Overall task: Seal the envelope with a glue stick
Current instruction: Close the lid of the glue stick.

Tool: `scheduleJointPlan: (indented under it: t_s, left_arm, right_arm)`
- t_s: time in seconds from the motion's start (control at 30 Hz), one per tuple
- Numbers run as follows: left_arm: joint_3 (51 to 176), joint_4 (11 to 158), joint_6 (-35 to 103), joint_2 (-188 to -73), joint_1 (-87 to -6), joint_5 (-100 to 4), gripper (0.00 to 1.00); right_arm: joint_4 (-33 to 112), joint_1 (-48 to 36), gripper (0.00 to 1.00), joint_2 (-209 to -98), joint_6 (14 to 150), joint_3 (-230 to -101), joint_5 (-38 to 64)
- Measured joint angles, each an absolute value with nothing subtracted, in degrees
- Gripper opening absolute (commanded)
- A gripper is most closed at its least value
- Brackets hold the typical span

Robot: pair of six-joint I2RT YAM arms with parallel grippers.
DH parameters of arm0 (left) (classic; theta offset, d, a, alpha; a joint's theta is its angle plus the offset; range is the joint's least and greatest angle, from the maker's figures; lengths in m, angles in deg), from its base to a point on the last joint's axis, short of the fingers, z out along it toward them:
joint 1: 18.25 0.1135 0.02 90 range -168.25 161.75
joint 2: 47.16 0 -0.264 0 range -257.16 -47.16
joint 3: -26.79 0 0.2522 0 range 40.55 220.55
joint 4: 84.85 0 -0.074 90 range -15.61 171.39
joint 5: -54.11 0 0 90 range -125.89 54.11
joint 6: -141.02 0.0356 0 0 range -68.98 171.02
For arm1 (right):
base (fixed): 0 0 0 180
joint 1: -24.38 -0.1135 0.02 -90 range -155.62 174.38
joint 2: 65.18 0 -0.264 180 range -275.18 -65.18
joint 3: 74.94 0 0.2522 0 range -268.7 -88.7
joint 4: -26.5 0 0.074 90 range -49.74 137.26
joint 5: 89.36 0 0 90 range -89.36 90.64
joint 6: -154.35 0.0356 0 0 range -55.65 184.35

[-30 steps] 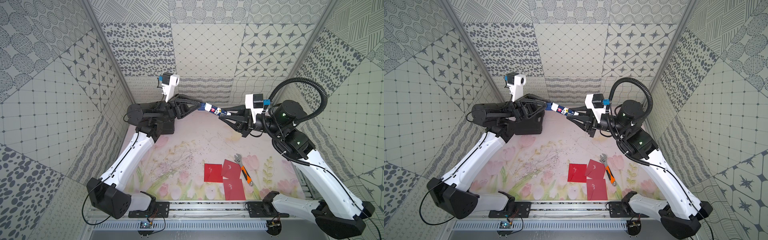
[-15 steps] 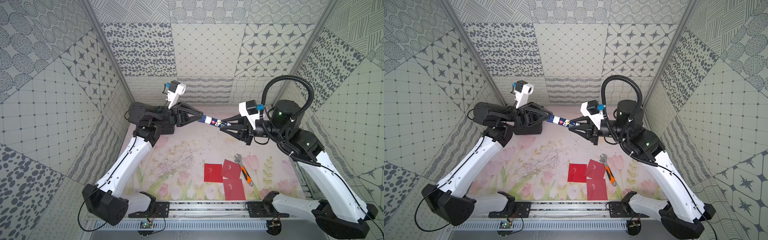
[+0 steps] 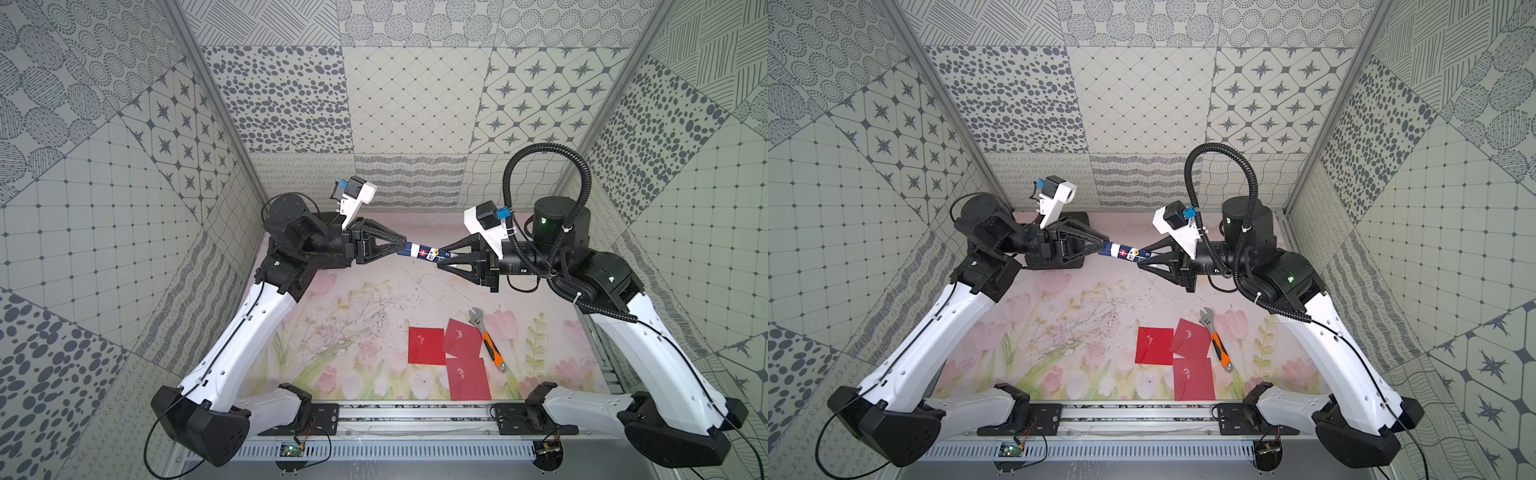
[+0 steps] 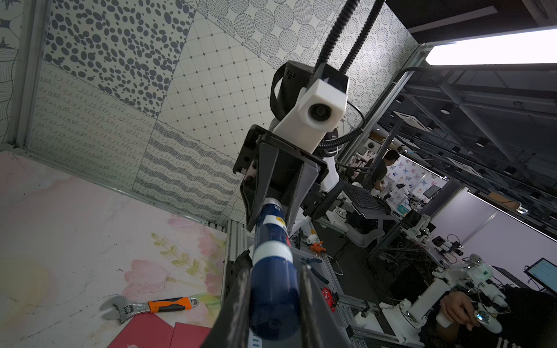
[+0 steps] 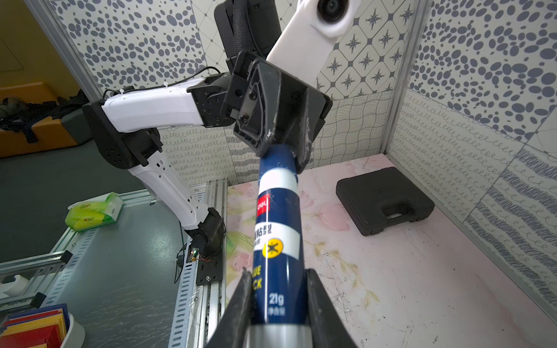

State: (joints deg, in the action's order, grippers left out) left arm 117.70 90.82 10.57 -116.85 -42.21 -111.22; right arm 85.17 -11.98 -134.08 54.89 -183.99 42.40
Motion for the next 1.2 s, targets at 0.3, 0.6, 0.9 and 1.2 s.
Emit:
scheduleJointPlan:
  t_s: [0.3, 0.6, 0.9, 1.2]
  left_arm:
    - [119.29, 79.52, 19.82, -117.48, -44.33, -109.17, 0.06]
    - [116.08, 80.92, 20.91, -117.9, -46.3, -107.7, 0.05]
    - [110.44, 95.65, 11.21, -119.01, -46.3, -106.0, 0.05]
    - [110.55, 94.3, 12.39, -117.53, -46.3, -101.93, 0.17]
  right_arm:
    - [90.37, -12.42, 0.0, -136.01, 54.63, -186.26, 42.09]
    - [94.26, -13.14, 0.0, -136.75, 54.72, -186.42, 40.13]
    - [93.39, -13.14, 0.0, -136.8, 56.88, -183.18, 38.36]
    - [89.45, -13.95, 0.0, -134.78, 57.45, -180.21, 35.91]
